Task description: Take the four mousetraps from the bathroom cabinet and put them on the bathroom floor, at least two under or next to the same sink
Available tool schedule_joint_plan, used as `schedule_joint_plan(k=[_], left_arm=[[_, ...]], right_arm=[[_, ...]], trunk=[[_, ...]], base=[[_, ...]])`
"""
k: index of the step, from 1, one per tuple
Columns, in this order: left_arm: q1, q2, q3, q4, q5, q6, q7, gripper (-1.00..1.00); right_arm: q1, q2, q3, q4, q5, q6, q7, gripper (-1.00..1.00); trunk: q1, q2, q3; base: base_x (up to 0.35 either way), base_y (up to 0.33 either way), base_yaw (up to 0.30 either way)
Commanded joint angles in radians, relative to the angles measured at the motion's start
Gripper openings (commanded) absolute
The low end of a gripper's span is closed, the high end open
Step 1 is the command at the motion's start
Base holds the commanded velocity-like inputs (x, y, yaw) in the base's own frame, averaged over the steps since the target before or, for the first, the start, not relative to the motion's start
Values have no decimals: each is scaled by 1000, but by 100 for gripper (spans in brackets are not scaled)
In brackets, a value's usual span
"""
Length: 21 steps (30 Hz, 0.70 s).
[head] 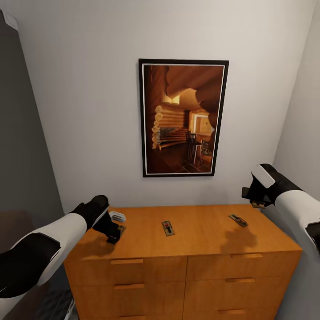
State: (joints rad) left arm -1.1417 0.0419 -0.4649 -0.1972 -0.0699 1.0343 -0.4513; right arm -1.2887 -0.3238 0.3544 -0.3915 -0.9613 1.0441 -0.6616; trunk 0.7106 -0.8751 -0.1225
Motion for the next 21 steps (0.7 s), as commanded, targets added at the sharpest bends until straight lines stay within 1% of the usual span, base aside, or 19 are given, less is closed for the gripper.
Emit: schedule_joint_plan(k=[1, 3, 4, 7, 8, 10, 13, 14, 16, 19, 21], left_arm=[[-8, 0, 9, -2, -8, 3, -6, -100], [-14, 0, 23, -2, -8, 3, -5, -100], [-17, 0, 40, -2, -7, 3, -5, -100], [-20, 1, 69, -2, -7, 2, -5, -100], [-21, 2, 88, -2, -7, 2, -4, -100], [-24, 3, 114, -2, -7, 2, -4, -100], [-32, 3, 132, -2, -7, 3, -4, -100], [-39, 4, 139, -2, -7, 3, -4, -100], [-44, 4, 144, -2, -6, 3, -4, -100], [-52, 5, 154, -2, -3, 3, -4, -100], [-53, 5, 168, -3, -2, 3, -4, -100]], right_arm=[[0, 6, 8, 3, -12, 3, -1, -100], [1, 15, 8, 5, -12, 3, 9, -100], [2, 22, 8, 7, -12, 3, 18, -100], [4, 31, 8, 8, -13, 3, 26, -100], [5, 35, 8, 9, -13, 3, 29, -100], [6, 40, 8, 9, -13, 3, 33, -100], [8, 49, 8, 9, -13, 3, 35, -100], [9, 58, 8, 9, -13, 3, 37, -100], [11, 69, 8, 9, -13, 3, 38, -100], [14, 96, 8, 10, -13, 3, 40, -100], [15, 104, 8, 10, -13, 3, 41, -100]], trunk=[[-4, 6, 1], [-11, 20, 8], [-15, 27, 11], [-27, 48, 20], [-31, 55, 23], [-38, 69, 30], [-50, 90, 39], [-54, 97, 42], [-61, 111, 48], [-73, 132, 58], [-80, 146, 64]], base=[[0, 0, 0], [0, 0, 0], [0, 0, 0], [0, 0, 0], [0, 0, 0], [0, 0, 0], [0, 0, 0], [0, 0, 0], [0, 0, 0], [0, 0, 0], [0, 0, 0]])
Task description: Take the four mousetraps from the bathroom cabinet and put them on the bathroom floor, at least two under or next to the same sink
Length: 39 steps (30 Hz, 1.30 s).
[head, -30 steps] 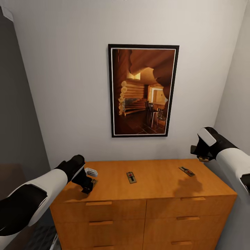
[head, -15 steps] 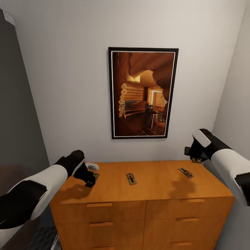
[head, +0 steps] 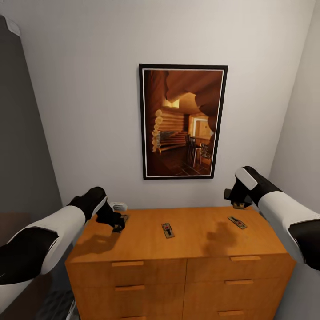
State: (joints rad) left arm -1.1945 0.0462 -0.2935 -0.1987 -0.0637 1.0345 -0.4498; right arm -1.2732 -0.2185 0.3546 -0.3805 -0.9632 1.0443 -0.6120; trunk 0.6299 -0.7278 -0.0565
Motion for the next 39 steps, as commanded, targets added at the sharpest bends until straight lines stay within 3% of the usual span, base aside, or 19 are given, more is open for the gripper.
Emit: schedule_joint_plan(k=[1, 3, 7, 10, 14, 34, 39], left_arm=[[-1, 0, 13, -3, -8, 2, -6, -100], [-1, 1, 36, -4, -7, 2, -6, -100], [-2, 2, 129, -4, -7, -1, -5, -100], [-2, 3, 177, -4, -8, -3, -5, -100], [-2, 1, 203, -4, -7, -3, -5, -100], [-2, -24, 218, 6, -4, -8, -1, -100], [-1, -26, 230, 7, 10, -10, 2, -100]], right_arm=[[-1, 7, 7, -1, -11, 3, -8, -100], [0, 16, 7, -1, -11, 3, -7, -100], [0, 41, 7, -1, -11, 3, -5, -100], [0, 57, 7, -1, -12, 3, -4, -100], [5, 71, 7, -1, -12, 3, -2, -100], [122, 78, 7, -1, -7, 3, 62, -100], [133, 78, 7, -1, -5, 3, 68, -100]], trunk=[[-4, 6, 1], [-11, 20, 8], [-27, 48, 20], [-38, 69, 29], [-53, 97, 42], [-130, 237, 105], [-149, 272, 120]], base=[[0, 0, 0], [0, 0, 0], [0, 0, 0], [0, 0, 0], [0, 0, 0], [0, 0, 0], [0, 0, 0]])
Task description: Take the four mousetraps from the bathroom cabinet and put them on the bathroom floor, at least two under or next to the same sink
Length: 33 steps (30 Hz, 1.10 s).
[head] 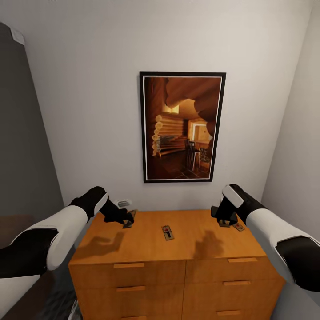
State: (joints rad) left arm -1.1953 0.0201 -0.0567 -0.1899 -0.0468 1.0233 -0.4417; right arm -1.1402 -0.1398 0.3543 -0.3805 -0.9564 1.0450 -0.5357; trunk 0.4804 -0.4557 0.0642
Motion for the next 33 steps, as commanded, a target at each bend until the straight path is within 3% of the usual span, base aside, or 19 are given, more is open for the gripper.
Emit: schedule_joint_plan(k=[1, 8, 22, 30, 33], left_arm=[[0, 0, -4, -1, -3, 1, -5, -100], [2, 0, 8, -1, 12, -15, 1, -100], [7, -9, 16, -2, 15, -28, 2, -100], [8, -16, 16, -1, 18, -171, 4, -100], [8, -33, 15, 0, 19, -205, 5, -100]], right_arm=[[0, -1, 7, -1, -12, 2, -8, -100], [4, 0, 8, -1, -11, 2, -6, -100], [29, -1, 8, 0, -11, 2, -4, -100], [35, 0, 12, -1, -10, 2, 29, -100], [35, 0, 13, -1, -10, -10, 38, -100]], trunk=[[-4, 7, 3], [-30, 56, 25], [-30, 56, 25], [-30, 56, 25], [-30, 56, 27]], base=[[0, 0, 0], [0, 0, 0], [0, 0, 0], [0, 0, 0], [0, 0, 83]])
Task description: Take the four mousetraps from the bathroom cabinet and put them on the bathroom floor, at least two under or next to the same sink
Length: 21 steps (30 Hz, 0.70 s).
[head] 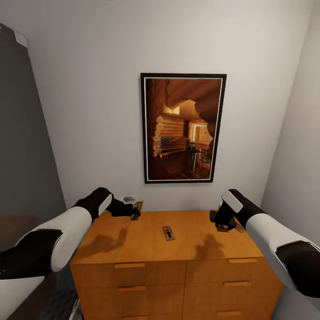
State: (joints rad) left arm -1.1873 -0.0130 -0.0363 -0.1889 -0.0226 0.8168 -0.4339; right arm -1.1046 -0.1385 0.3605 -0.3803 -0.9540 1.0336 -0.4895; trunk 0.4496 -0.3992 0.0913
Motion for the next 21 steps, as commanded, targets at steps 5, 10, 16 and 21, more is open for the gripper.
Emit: schedule_joint_plan(k=[5, 10, 16, 21], left_arm=[[0, -18, -5, -1, -6, -10, -1, -100], [1, -20, -6, -2, -7, -13, 1, -100], [1, -19, -7, -1, -8, -16, 2, -100], [1, -20, -8, 2, -8, -93, 3, -100]], right_arm=[[0, -1, 8, -2, -12, -25, -4, -100], [0, -1, 8, -2, -12, -32, -3, -100], [0, -1, 10, -1, -12, -35, -3, -100], [0, -1, 14, -2, -12, -35, -3, -100]], trunk=[[0, -1, 5], [0, -1, 10], [0, -1, 12], [0, -1, 12]], base=[[0, 0, 158], [0, 0, 187], [0, 0, 60], [0, 0, 6]])
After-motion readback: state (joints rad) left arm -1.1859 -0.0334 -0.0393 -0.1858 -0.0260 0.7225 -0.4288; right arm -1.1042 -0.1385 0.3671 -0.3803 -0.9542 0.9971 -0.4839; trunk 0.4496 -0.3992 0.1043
